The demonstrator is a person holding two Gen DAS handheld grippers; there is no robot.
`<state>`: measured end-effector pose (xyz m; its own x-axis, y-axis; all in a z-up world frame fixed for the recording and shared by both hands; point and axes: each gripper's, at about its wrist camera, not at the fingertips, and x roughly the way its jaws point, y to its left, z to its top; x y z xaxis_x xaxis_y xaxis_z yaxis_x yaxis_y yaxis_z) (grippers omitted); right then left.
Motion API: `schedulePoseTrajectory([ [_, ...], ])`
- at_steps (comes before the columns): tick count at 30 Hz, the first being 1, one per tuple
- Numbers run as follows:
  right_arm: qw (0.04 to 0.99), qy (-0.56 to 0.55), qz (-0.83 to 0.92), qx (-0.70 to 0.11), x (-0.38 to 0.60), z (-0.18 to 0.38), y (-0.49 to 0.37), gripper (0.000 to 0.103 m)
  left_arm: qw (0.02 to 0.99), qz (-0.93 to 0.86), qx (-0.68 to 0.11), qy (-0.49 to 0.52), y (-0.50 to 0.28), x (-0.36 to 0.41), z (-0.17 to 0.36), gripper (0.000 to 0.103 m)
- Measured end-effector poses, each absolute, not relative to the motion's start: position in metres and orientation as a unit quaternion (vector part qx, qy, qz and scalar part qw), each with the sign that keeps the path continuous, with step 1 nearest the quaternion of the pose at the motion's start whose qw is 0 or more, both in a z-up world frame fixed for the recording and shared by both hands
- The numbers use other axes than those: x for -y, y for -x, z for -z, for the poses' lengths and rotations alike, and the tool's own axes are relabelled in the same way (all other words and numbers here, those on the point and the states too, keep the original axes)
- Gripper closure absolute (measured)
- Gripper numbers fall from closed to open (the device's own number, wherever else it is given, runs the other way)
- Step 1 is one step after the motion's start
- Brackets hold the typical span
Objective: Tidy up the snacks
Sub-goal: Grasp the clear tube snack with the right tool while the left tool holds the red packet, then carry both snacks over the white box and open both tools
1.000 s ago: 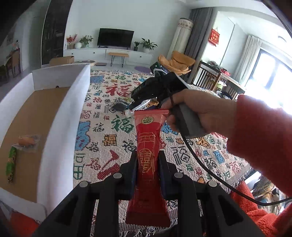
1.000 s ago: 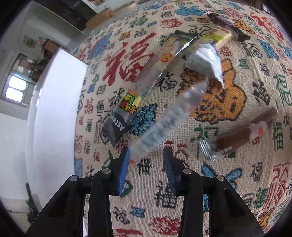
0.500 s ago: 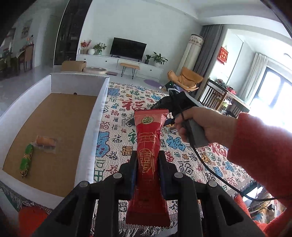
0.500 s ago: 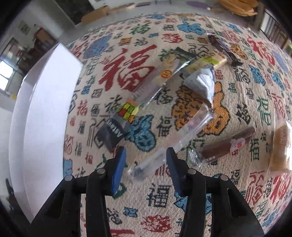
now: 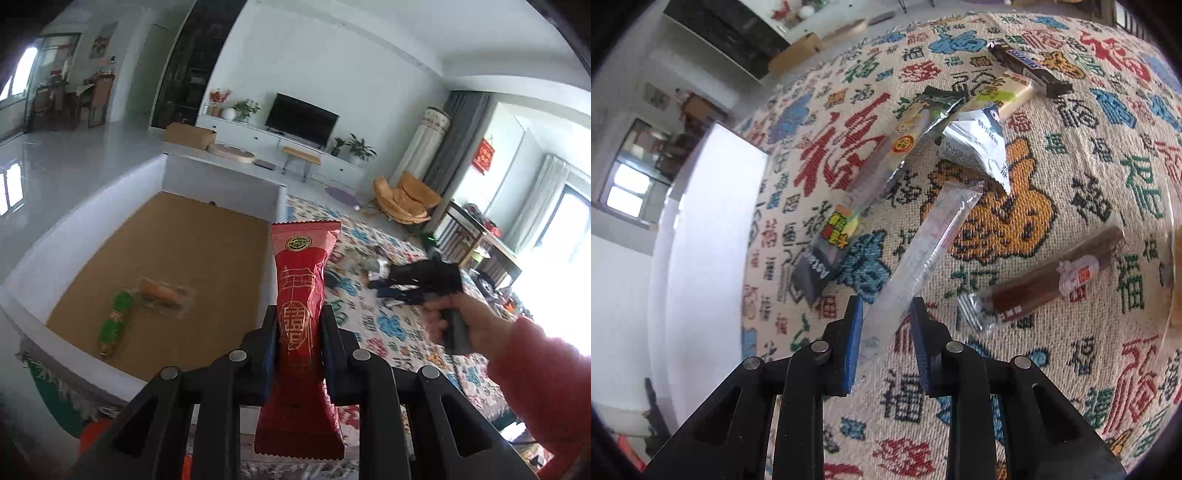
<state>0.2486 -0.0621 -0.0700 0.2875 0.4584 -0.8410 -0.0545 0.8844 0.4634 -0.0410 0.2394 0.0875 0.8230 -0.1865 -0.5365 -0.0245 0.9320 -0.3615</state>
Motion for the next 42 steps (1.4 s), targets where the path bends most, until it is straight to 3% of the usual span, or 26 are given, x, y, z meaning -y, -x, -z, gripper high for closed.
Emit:
schedulePoseTrajectory([
  [2,0.771,-0.214,-0.208,-0.563,0.067,0.054,-0.234,0.087,0.939,0.002,-0.293,0.18,0.039,-0.269,-0.09,0.082],
  [5,0.763,-0.229,-0.28,-0.535,0.051,0.014,-0.215,0.091,0.934,-0.044,-0.301,0.189,0.031,-0.304,-0.084,0.082],
  [6,0.764,-0.229,-0.3,-0.524,0.043,-0.002,-0.21,0.099,0.933,-0.051,-0.303,0.19,0.029,-0.311,-0.083,0.083],
  [9,0.76,-0.21,-0.345,-0.509,0.013,-0.036,-0.203,0.099,0.932,-0.061,-0.305,0.188,0.025,-0.315,-0.08,0.082],
  [11,0.781,-0.127,-0.349,-0.501,-0.018,-0.052,-0.2,0.093,0.933,-0.058,-0.301,0.187,0.026,-0.311,-0.078,0.082],
  [14,0.75,-0.068,-0.35,-0.557,-0.035,-0.029,-0.204,0.063,0.936,-0.052,-0.299,0.178,0.029,-0.303,-0.078,0.082],
  [18,0.731,0.111,-0.346,-0.578,-0.049,0.02,-0.177,0.063,0.937,-0.05,-0.3,0.173,0.039,-0.295,-0.079,0.082],
  [20,0.722,0.129,-0.32,-0.6,-0.037,0.043,-0.168,0.064,0.938,-0.05,-0.298,0.167,0.045,-0.293,-0.08,0.082],
  [22,0.729,0.139,-0.294,-0.602,-0.02,0.054,-0.155,0.056,0.939,-0.049,-0.299,0.163,0.045,-0.291,-0.08,0.082],
  [26,0.707,0.057,-0.288,-0.643,0.006,0.093,-0.147,0.054,0.937,-0.048,-0.306,0.159,0.033,-0.287,-0.076,0.082],
  [28,0.729,0.063,-0.294,-0.615,0.006,0.089,-0.14,0.082,0.936,-0.05,-0.312,0.158,0.029,-0.288,-0.073,0.082],
  [29,0.727,0.064,-0.302,-0.613,0.004,0.089,-0.135,0.084,0.934,-0.053,-0.317,0.156,0.027,-0.289,-0.071,0.082],
  [32,0.73,0.096,-0.314,-0.599,-0.002,0.086,-0.121,0.086,0.931,-0.061,-0.325,0.152,0.025,-0.294,-0.07,0.082],
  [35,0.719,-0.004,-0.337,-0.607,0.023,0.077,-0.124,0.086,0.929,-0.07,-0.328,0.154,0.028,-0.302,-0.069,0.082],
  [42,0.715,-0.167,-0.428,-0.527,0.035,-0.032,-0.127,0.086,0.921,-0.081,-0.349,0.152,0.009,-0.31,-0.06,0.082],
])
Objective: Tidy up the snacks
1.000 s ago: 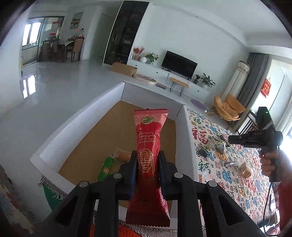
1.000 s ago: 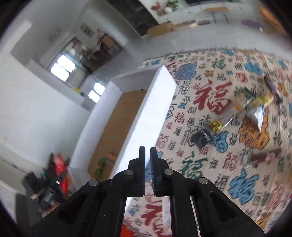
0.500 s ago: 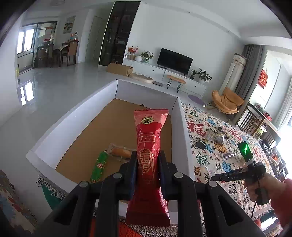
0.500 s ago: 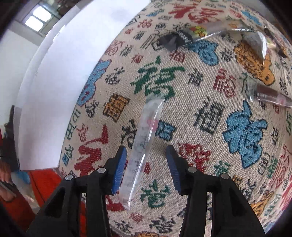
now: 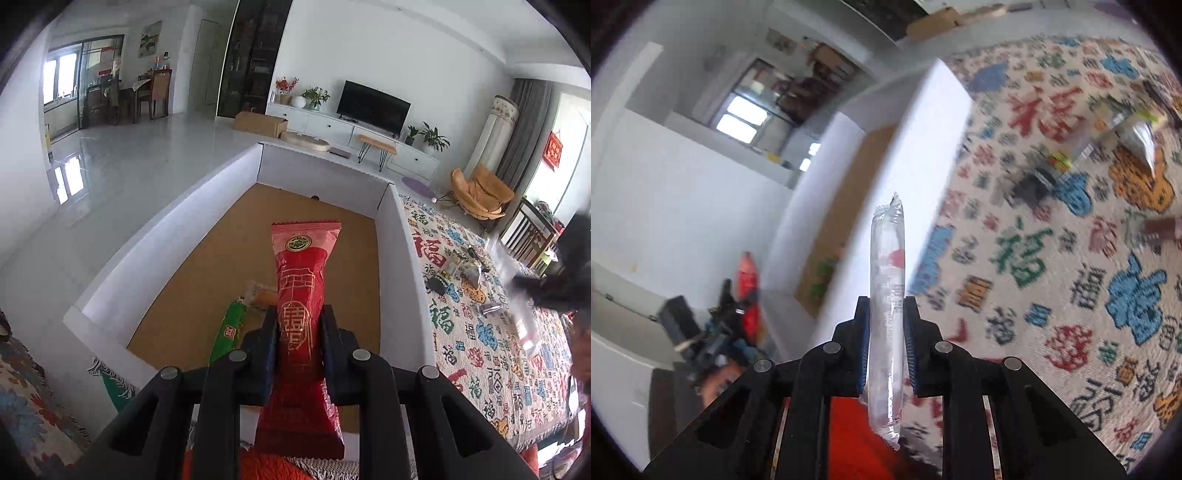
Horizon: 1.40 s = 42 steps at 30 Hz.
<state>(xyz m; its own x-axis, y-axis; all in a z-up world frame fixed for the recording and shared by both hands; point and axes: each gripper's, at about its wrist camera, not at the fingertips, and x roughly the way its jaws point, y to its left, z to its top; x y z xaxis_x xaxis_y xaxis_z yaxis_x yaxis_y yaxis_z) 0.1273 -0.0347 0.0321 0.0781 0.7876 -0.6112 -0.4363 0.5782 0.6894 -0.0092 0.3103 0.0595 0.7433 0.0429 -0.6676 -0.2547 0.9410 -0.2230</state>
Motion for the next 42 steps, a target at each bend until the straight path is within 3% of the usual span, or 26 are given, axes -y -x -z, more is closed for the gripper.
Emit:
schedulePoseTrajectory([
  [5,0.714,-0.161,-0.486,-0.478,-0.055,-0.09,-0.118,0.084,0.914,-0.105,-0.365,0.141,-0.02,-0.315,-0.052,0.079],
  [6,0.715,-0.158,-0.491,-0.473,-0.073,-0.089,-0.115,0.077,0.911,-0.115,-0.371,0.14,-0.026,-0.317,-0.049,0.063],
  [7,0.716,-0.155,-0.492,-0.47,-0.09,-0.088,-0.112,0.07,0.907,-0.125,-0.377,0.136,-0.03,-0.318,-0.047,0.033],
  [8,0.718,-0.149,-0.49,-0.471,-0.103,-0.087,-0.11,0.044,0.906,-0.137,-0.379,0.131,-0.032,-0.319,-0.046,0.021],
  [9,0.73,-0.138,-0.482,-0.466,-0.109,-0.084,-0.108,0.037,0.906,-0.153,-0.376,0.122,-0.032,-0.318,-0.047,0.013],
  [14,0.807,-0.03,-0.439,-0.393,-0.069,-0.071,-0.08,0.037,0.915,-0.175,-0.347,0.108,-0.017,-0.302,-0.051,0.013],
  [18,0.872,0.053,-0.329,-0.359,0.0,-0.019,-0.082,0.036,0.94,-0.128,-0.294,0.112,-0.005,-0.261,-0.068,0.013],
  [22,0.893,0.024,-0.21,-0.397,0.112,0.05,-0.085,0.036,0.955,-0.034,-0.268,0.122,-0.004,-0.207,-0.088,0.009],
  [27,0.9,0.009,-0.091,-0.427,0.215,0.078,-0.065,0.036,0.955,0.084,-0.27,0.093,-0.026,-0.122,-0.096,0.001],
  [34,0.893,0.023,-0.066,-0.444,0.238,0.076,-0.082,0.036,0.898,0.159,-0.405,0.067,-0.095,-0.027,-0.013,0.001],
  [42,0.898,0.036,-0.075,-0.432,0.234,0.084,-0.131,0.033,0.892,0.084,-0.444,0.013,-0.143,-0.009,0.063,0.001],
])
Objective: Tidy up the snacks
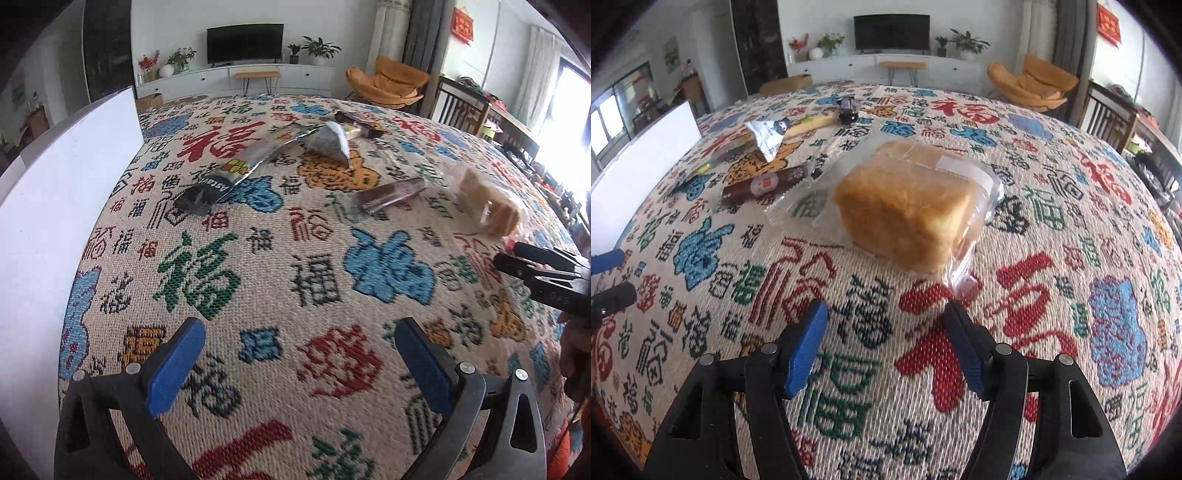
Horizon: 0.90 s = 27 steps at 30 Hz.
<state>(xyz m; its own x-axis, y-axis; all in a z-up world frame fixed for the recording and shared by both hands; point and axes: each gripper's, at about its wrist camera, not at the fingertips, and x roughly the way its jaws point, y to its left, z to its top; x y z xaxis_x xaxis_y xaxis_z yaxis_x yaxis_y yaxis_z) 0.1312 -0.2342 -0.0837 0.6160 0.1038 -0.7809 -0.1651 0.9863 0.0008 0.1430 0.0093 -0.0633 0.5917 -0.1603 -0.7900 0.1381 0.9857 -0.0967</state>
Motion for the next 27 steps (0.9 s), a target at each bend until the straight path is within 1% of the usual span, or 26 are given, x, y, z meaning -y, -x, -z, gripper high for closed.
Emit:
schedulePoseTrajectory([
  [2,0.899,0.037,-0.074,-0.43,0.232,0.083,-0.136,0.03,0.89,0.067,-0.451,0.027,-0.152,-0.018,0.069,0.002],
  [4,0.901,0.038,-0.072,-0.427,0.241,0.096,-0.142,0.027,0.894,0.059,-0.443,0.029,-0.156,-0.02,0.068,0.002],
  [10,0.901,0.033,-0.072,-0.426,0.244,0.095,-0.143,0.025,0.892,0.038,-0.451,-0.008,-0.162,-0.011,0.078,0.0],
  [15,0.901,0.033,-0.064,-0.427,0.246,0.098,-0.144,0.021,0.892,0.037,-0.45,-0.007,-0.162,-0.012,0.078,0.0],
  [27,0.901,0.031,-0.064,-0.428,0.247,0.099,-0.146,0.02,0.893,0.035,-0.448,-0.006,-0.163,-0.013,0.078,0.0],
])
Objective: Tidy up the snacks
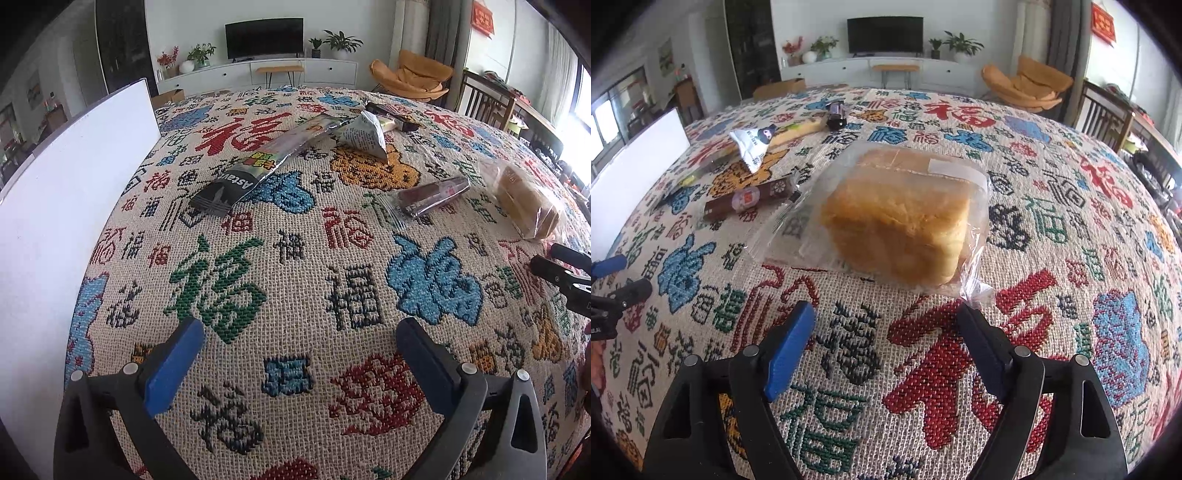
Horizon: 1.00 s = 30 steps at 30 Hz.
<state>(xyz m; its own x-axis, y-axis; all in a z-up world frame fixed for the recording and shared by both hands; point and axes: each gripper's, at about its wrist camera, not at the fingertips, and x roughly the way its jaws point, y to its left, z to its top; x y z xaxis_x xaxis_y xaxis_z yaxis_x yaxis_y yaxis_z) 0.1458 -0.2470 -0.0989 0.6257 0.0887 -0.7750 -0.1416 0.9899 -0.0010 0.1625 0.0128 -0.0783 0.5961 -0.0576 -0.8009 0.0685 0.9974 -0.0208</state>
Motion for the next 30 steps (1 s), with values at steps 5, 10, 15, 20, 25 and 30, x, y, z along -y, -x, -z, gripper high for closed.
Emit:
schedulePoseTrajectory([
  [5,0.901,0.031,-0.064,-0.428,0.247,0.099,-0.146,0.02,0.892,0.046,-0.45,-0.006,-0.162,-0.014,0.077,0.0],
  [10,0.901,0.03,-0.064,-0.428,0.247,0.099,-0.146,0.02,0.89,0.098,-0.446,0.003,-0.188,-0.032,0.043,0.001],
  [15,0.901,0.031,-0.063,-0.428,0.247,0.099,-0.146,0.02,0.875,0.105,-0.47,-0.041,-0.261,-0.034,0.022,0.001],
  [20,0.901,0.031,-0.064,-0.428,0.247,0.099,-0.146,0.02,0.847,0.114,-0.513,-0.081,-0.324,-0.021,0.042,0.001],
  [25,0.901,0.03,-0.064,-0.428,0.247,0.099,-0.146,0.02,0.839,0.087,-0.536,-0.024,-0.353,-0.031,0.067,0.001],
  [30,0.901,0.028,-0.065,-0.428,0.247,0.099,-0.147,0.019,0.844,0.08,-0.53,-0.018,-0.352,-0.035,0.073,0.001],
])
